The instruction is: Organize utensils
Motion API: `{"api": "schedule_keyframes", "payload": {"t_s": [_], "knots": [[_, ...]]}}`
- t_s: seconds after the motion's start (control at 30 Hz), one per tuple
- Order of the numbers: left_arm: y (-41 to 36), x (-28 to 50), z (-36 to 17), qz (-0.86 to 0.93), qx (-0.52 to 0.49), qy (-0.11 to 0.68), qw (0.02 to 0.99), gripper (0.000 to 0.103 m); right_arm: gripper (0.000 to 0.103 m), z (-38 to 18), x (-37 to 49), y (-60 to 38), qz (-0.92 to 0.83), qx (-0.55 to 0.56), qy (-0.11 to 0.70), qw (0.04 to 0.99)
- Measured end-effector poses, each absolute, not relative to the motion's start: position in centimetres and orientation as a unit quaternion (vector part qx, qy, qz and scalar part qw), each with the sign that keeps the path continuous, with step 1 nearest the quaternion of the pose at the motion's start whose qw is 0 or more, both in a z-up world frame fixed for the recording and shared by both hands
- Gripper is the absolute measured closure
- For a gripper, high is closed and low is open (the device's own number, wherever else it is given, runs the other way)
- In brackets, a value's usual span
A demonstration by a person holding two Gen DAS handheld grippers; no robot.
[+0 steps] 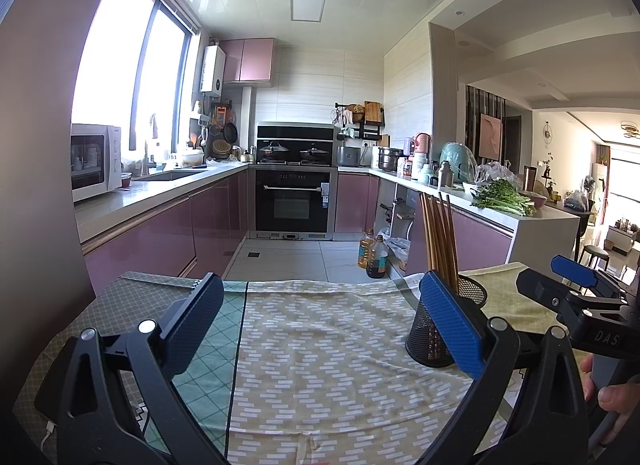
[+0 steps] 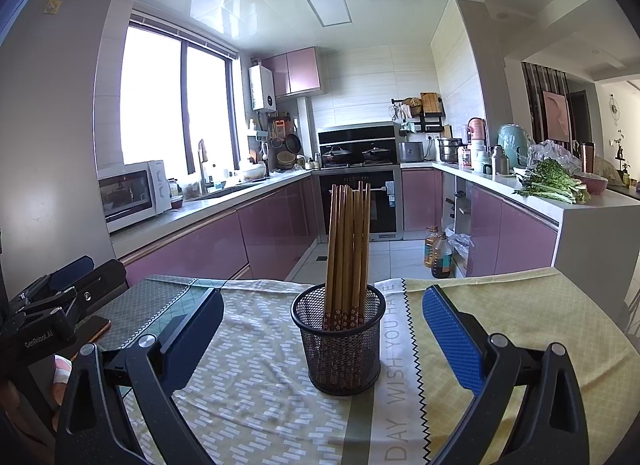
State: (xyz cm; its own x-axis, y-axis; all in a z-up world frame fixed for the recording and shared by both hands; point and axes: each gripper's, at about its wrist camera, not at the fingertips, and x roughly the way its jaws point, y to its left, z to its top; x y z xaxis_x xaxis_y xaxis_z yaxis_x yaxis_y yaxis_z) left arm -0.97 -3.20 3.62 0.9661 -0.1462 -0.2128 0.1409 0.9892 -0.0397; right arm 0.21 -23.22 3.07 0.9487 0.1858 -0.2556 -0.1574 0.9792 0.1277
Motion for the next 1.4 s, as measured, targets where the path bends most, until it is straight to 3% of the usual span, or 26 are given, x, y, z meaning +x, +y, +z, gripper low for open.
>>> {"api": "schedule_keyframes", "payload": {"t_s": [1.4], "knots": [[-3.51,-0.83,3.53,-0.067,-0.008,0.105,0.992,0.006,0.007,3.05,0.46,-23.08,0.087,0.055,0.138,0.985]]}}
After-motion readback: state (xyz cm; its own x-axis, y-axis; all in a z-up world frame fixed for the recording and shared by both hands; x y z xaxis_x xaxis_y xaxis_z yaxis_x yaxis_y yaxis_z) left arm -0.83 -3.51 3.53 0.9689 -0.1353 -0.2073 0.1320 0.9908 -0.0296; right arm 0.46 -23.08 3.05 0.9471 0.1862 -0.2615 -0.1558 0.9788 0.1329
